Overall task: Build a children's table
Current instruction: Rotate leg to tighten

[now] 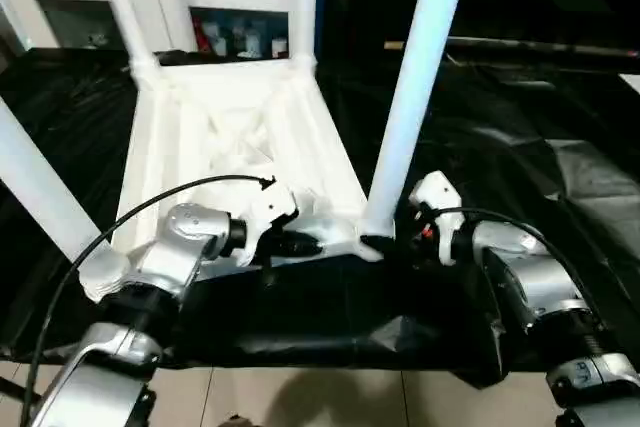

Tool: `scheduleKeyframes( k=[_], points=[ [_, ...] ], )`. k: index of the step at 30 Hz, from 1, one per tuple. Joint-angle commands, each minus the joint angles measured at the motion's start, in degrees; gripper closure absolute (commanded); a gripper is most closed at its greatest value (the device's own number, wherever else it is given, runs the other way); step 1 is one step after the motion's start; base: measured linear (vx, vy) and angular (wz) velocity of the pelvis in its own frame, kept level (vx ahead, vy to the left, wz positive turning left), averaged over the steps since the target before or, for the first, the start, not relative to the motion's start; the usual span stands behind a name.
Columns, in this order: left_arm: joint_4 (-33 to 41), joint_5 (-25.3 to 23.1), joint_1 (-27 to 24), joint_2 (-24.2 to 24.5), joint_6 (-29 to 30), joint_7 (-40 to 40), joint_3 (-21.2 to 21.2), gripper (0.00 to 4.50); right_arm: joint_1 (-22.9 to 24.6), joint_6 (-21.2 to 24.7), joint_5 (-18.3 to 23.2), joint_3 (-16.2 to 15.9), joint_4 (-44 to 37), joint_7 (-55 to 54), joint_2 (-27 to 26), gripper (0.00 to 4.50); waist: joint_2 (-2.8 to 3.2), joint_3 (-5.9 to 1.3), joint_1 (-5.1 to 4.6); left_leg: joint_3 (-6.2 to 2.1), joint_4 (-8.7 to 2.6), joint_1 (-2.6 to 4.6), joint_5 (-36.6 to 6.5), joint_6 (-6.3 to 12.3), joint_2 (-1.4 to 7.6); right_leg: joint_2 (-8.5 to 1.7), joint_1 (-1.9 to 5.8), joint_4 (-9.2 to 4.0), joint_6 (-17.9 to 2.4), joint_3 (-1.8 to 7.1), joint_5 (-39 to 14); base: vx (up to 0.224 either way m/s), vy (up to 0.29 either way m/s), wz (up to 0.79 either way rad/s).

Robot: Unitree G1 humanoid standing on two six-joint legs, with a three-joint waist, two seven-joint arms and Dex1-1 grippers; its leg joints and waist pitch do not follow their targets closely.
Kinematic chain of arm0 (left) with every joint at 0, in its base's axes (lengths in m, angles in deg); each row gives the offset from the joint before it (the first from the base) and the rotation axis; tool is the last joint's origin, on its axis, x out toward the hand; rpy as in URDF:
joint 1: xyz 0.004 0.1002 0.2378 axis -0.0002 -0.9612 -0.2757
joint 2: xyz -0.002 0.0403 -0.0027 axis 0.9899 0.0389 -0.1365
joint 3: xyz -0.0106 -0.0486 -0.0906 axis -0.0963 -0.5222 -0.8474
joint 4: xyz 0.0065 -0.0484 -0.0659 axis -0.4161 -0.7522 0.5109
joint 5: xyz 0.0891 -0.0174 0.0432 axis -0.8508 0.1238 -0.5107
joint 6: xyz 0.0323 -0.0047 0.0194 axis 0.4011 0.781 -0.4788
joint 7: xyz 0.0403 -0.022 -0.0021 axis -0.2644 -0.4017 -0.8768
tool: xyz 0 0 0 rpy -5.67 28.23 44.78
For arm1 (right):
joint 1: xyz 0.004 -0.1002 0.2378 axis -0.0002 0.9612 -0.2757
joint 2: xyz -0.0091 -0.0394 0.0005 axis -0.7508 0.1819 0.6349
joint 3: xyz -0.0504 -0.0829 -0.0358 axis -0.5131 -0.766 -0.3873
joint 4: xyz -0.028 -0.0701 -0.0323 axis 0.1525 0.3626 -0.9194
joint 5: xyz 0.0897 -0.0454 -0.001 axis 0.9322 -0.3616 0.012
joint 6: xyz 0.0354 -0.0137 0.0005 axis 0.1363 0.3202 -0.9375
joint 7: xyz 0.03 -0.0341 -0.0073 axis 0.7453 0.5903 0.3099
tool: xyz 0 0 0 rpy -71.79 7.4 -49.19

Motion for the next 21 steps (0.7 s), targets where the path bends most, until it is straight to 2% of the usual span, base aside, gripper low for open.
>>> scheduleKeyframes(
  k=[1, 5, 10, 11, 16, 19, 21],
  points=[
    [1.6, 4.4, -1.0, -1.0, -0.6, 3.4, 0.1, 4.50, 0.3, 1.3, 0.5, 0.3, -1.3, 0.6, 1.2, 0.74, -0.78, -3.06, 0.04, -0.71, -3.56, 1.20, -10.8, 3.13, 1.93, -3.42, 2.36, -4.26, -12.9, 2.13, -7.0, 0.000, 0.000, 0.00],
    [2.2, 4.4, -1.5, -0.4, -0.3, 3.8, -0.2, 4.50, 0.6, 1.4, 0.2, -0.7, -1.6, 2.0, 1.3, 1.03, -1.08, -3.04, 0.01, -0.76, -3.60, 1.13, -11.4, 2.58, 1.87, -3.60, 2.40, -4.41, -12.3, 2.16, -9.0, 0.000, 0.000, 0.00],
    [2.7, 4.4, -1.7, -0.4, 0.3, 3.6, -0.4, 4.50, 0.6, 1.8, 0.5, -0.7, -1.7, 2.4, 1.0, 1.37, -1.01, -3.07, 0.05, -0.73, -3.50, 1.17, -10.4, 2.88, 1.82, -3.51, 2.38, -4.27, -12.4, 2.17, -7.8, 0.000, 0.000, 0.00],
    [2.8, 4.4, -1.7, -0.4, 0.4, 3.6, -0.4, 4.50, 0.5, 1.8, 0.5, -0.7, -1.7, 2.4, 1.0, 1.58, -1.01, -3.09, 0.03, -0.71, -3.47, 1.20, -10.2, 2.91, 1.81, -3.49, 2.37, -4.24, -12.5, 2.16, -7.4, 0.000, 0.000, 0.00],
    [2.7, 4.2, -1.8, -0.3, 0.6, 3.4, -0.5, 4.50, 0.5, 2.0, 0.6, -0.2, -1.2, 1.5, 0.6, 1.69, -1.03, -3.12, 0.04, -0.70, -3.42, 1.19, -9.8, 3.11, 1.80, -3.46, 2.43, -4.12, -12.8, 2.11, -6.5, 0.000, 0.000, 0.00],
    [1.7, 3.4, -1.5, -1.0, 1.1, 0.8, -0.9, 4.50, 0.0, 1.7, 0.0, 1.1, 1.1, -2.6, -0.8, 1.71, -1.01, -3.11, -0.04, -0.71, -3.40, 1.16, -9.7, 2.92, 1.75, -3.50, 2.41, -4.09, -12.9, 2.13, -6.6, 0.000, 0.000, 0.00],
    [-2.5, 1.2, 0.1, -3.3, 0.4, -6.4, -1.8, 4.50, -1.0, 1.1, -1.0, 3.4, 5.7, -11.9, -4.3, 1.72, -1.07, -2.84, -0.38, -0.79, -3.61, 1.19, -11.8, 1.59, 1.59, -3.61, 2.17, -4.58, -12.4, 2.16, -10.7, 0.000, 0.000, 0.00]
  ],
)
